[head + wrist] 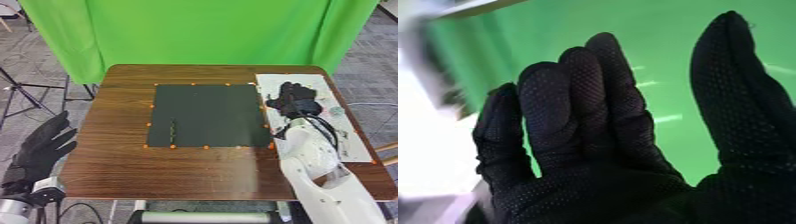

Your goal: Arrange flowers

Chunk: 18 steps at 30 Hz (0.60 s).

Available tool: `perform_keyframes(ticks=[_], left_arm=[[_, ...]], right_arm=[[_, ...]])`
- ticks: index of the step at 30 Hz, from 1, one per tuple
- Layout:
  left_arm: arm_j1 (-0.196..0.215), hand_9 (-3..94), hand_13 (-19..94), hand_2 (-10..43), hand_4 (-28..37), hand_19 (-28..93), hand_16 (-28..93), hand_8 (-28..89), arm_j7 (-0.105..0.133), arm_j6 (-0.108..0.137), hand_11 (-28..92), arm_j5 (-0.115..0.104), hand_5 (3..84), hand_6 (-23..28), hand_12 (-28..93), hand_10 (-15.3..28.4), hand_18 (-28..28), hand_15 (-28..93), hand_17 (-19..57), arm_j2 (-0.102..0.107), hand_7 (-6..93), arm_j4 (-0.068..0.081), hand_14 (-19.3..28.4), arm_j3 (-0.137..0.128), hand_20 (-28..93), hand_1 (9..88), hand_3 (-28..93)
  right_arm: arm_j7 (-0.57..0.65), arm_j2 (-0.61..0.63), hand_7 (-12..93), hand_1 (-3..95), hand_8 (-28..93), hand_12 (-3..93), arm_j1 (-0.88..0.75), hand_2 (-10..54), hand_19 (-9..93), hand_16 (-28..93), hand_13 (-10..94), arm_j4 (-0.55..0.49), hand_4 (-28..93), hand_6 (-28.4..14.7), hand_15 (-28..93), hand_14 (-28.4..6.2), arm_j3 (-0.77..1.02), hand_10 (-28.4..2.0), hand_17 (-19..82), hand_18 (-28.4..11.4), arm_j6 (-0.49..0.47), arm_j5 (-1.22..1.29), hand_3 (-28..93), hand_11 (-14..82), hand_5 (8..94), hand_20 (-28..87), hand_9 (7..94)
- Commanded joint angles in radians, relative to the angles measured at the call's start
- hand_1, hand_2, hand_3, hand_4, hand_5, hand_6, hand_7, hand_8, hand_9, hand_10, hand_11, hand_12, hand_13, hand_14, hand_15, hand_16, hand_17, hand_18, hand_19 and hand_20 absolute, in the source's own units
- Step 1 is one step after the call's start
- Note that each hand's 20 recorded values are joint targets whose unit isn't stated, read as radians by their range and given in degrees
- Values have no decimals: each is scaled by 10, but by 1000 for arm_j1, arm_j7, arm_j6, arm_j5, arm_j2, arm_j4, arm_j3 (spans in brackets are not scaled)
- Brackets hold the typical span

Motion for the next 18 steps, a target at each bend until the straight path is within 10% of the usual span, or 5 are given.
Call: perform_keyframes(ticks=[1,18], left_arm=[[0,168,134,-52,-283,379,47,-98,-1,-9,118,9,210,8,187,84,186,184,-102,-4,193,-1,112,-4,80,228,702],[10,169,135,-52,-283,379,49,-98,-9,-17,117,6,209,7,190,84,187,184,-102,-7,196,-4,112,-15,80,227,704]], right_arm=[[89,151,489,279,-183,392,-108,-95,754,245,448,37,-283,-73,779,-133,153,-173,161,-217,-83,-7,787,578,399,510,418],[173,178,448,329,-165,395,-282,-95,746,226,450,-24,-283,-87,783,-138,339,-181,155,-222,-310,94,674,582,434,513,426]])
